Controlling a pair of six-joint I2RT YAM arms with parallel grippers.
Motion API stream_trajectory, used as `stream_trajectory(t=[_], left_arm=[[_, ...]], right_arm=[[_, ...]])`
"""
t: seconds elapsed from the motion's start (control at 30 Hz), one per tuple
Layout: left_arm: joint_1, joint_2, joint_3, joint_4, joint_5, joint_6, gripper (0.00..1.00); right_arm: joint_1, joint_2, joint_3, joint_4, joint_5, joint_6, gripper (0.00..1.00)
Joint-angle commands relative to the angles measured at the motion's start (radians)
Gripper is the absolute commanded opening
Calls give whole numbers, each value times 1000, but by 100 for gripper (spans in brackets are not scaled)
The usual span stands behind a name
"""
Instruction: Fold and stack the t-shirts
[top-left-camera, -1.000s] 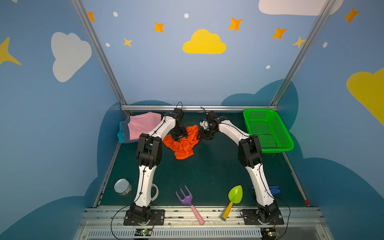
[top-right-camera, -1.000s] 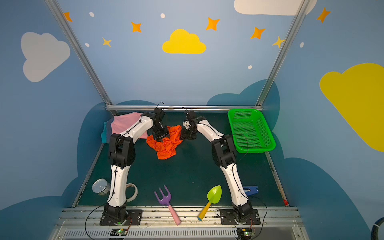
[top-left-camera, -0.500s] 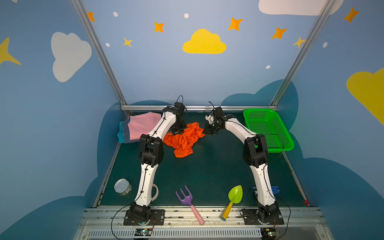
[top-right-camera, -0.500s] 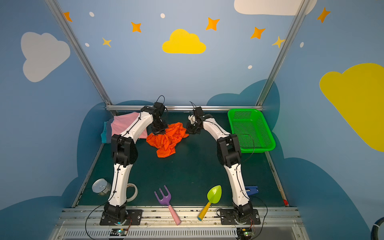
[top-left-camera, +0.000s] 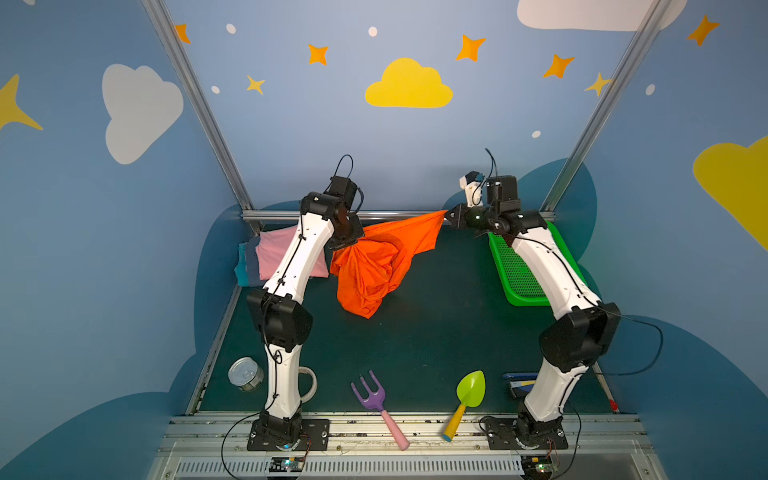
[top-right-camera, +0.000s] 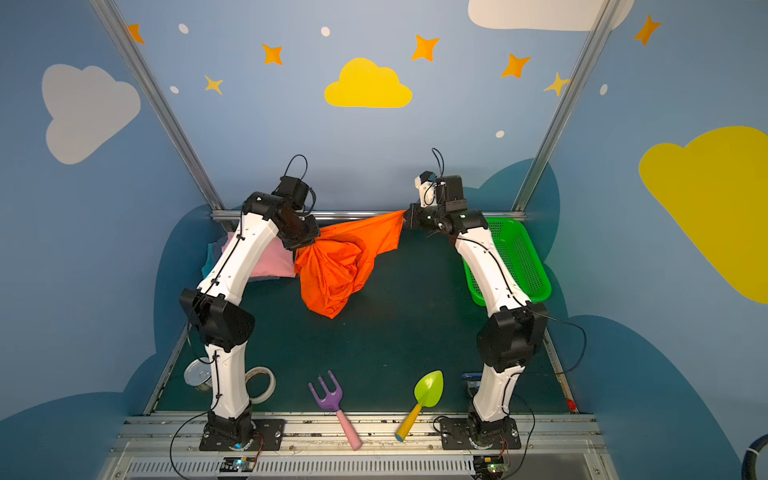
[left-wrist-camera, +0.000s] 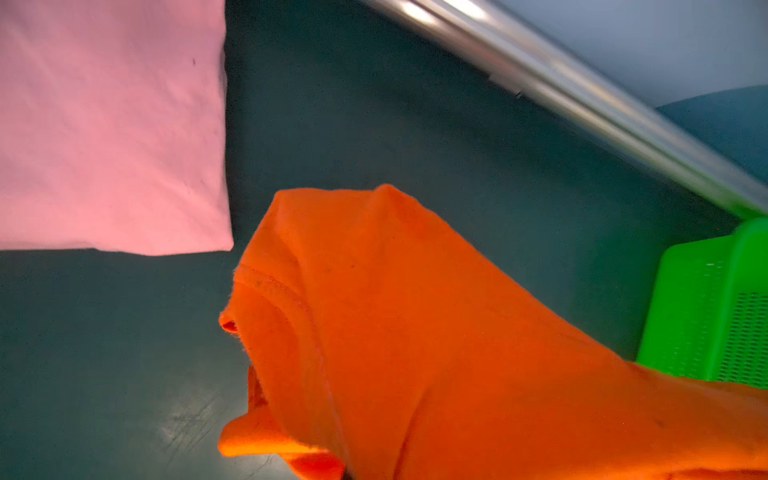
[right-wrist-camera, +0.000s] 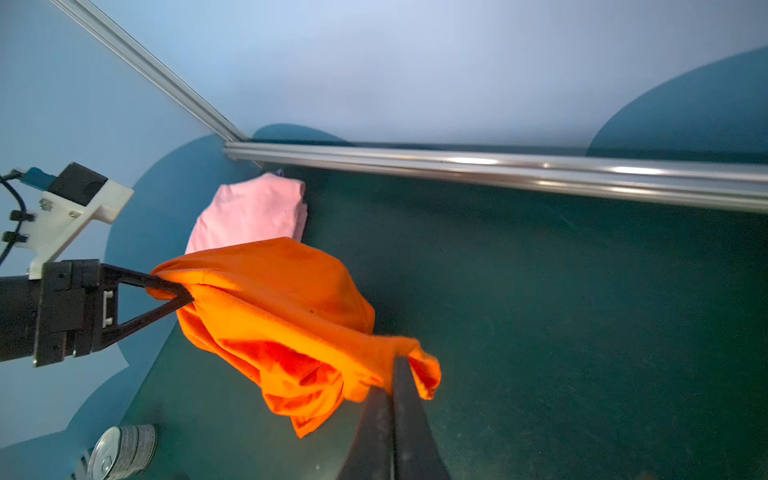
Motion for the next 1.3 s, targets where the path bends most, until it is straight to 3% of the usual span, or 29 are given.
stream_trajectory(t=[0.0, 0.03, 0.1, 0.17, 0.27, 0.43, 0.53, 0.73, 0.93, 1.13, 1.27], left_arm=[[20, -65, -12, -64, -68, -5, 8], [18, -88, -48, -44, -43, -8, 19], [14, -130, -139, 7, 25, -17, 50], [6, -173, -248, 73, 78, -34, 61], [-10, -202, -353, 126, 98, -54, 61], [-51, -184, -341, 124, 112, -57, 64], [-91, -146, -268, 124, 123, -56, 76], [-118, -7, -23, 109, 237, -93, 85], [-101, 90, 160, 92, 361, -214, 93], [-98, 53, -18, 375, 566, -443, 96], [-134, 125, 46, 375, 579, -476, 97]], right_arm=[[-27, -126, 8, 103, 114, -35, 0], [-27, -147, 15, 103, 115, -36, 0], [-27, -179, 24, 96, 97, -26, 0], [-21, -207, 11, 97, 59, 3, 0], [12, -238, -40, 105, 36, 25, 0], [105, -248, -102, 84, 37, 3, 0], [148, -239, -108, 58, 49, -23, 0], [162, -228, -79, 46, -31, -5, 0], [193, -250, -95, 49, -47, -20, 0], [199, -252, -122, 71, -60, -9, 0], [204, -249, -124, 81, -76, -6, 0]])
